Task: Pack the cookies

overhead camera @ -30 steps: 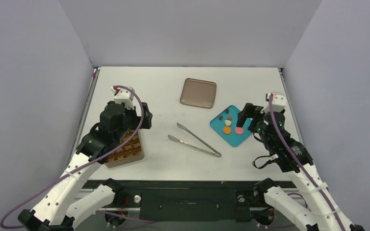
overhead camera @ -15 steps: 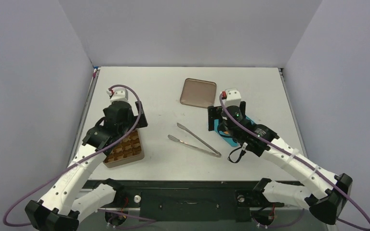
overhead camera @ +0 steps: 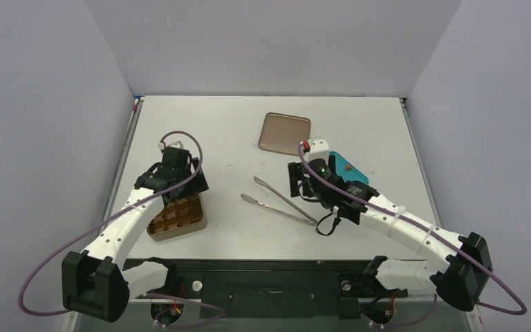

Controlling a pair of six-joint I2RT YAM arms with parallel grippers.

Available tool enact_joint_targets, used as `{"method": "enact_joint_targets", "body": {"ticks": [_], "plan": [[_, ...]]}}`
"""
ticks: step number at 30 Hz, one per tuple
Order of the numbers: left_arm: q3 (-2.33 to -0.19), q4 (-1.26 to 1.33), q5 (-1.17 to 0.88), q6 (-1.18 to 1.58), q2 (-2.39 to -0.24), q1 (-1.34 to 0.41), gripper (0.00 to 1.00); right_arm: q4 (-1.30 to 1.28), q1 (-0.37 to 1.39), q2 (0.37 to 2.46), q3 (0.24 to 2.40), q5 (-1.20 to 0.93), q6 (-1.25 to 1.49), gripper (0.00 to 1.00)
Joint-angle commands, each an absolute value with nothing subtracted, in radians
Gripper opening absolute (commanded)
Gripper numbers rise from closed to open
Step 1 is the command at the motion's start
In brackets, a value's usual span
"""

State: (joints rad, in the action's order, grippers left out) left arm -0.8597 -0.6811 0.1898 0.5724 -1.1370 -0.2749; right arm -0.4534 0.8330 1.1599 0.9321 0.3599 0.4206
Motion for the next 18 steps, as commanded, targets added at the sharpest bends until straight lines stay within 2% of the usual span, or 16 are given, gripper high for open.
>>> {"method": "enact_joint_targets", "body": {"ticks": [1,5,6,18], "plan": [[-0.854,-0.651,0.159,0.600,-1.164,-0.270,0.74,-0.383,0.842,1.161,0.891,0.324,0.452,0.77],[-0.843,-0.635,0.163,0.601,-1.213,-0.270,0.68,-0.361,0.842,1.150,0.856,0.314,0.460,0.74],[-0.845,-0.630,0.164,0.601,-1.234,-0.271,0.66,-0.291,0.842,1.149,0.852,0.307,0.461,0.73],[-0.909,-0.601,0.174,0.608,-1.395,-0.274,0.49,-0.322,0.842,1.111,0.780,0.263,0.477,0.61]]}}
